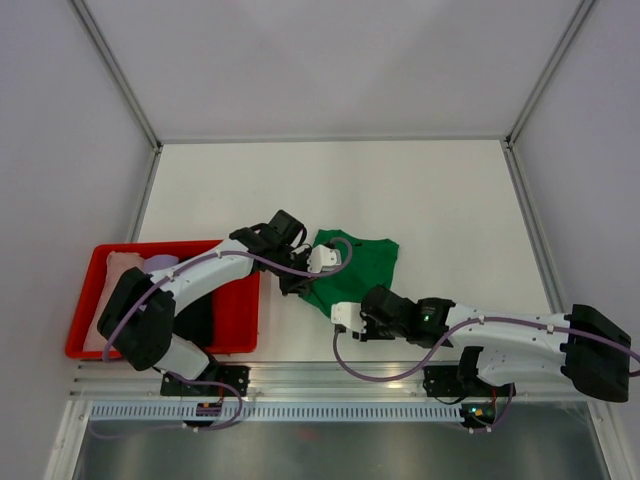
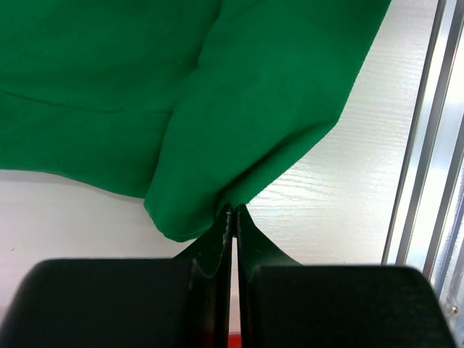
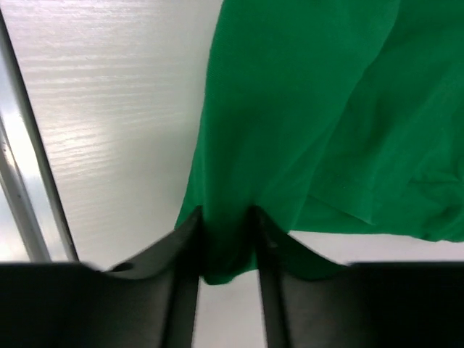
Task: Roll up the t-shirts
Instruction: Roll the tshirt
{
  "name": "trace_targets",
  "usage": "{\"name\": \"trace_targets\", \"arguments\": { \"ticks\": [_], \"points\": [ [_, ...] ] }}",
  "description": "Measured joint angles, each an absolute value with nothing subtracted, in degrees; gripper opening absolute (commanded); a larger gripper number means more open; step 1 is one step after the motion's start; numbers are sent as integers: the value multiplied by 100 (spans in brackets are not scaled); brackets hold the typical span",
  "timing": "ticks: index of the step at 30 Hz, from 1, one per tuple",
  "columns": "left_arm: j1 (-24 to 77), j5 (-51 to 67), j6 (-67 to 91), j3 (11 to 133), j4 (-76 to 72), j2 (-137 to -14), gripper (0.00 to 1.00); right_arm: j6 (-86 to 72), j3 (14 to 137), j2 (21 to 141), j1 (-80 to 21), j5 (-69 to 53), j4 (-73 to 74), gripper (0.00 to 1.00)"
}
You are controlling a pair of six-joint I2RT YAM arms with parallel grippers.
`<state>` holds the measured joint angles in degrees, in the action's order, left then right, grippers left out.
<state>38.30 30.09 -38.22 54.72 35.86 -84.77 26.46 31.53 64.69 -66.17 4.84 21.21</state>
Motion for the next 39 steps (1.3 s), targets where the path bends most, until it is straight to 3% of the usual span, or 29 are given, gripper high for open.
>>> {"name": "trace_targets", "arguments": {
  "ticks": [2,7,23,33,39],
  "points": [
    [3822,3013,-3819,5472,3612,-8477,2,2613,3151,6486,-6617,567,2119,14],
    [3798,3028,-3822,5472,3726,-8475,2,2633,3142,6414,-6519,386,2150,0],
    [3673,3959,-3892,5522,5260,-8077,2,3734,3942,6405,-4941,-2932,3671,0],
    [2893,4672,-3800,6506,5719,-9209,2,3531,3999,6761,-3603,-3854,3441,1],
    [2458,4845,-3658,6921,5756,-9924,2,3216,4001,7161,-3124,-3981,3085,14]
  ]
}}
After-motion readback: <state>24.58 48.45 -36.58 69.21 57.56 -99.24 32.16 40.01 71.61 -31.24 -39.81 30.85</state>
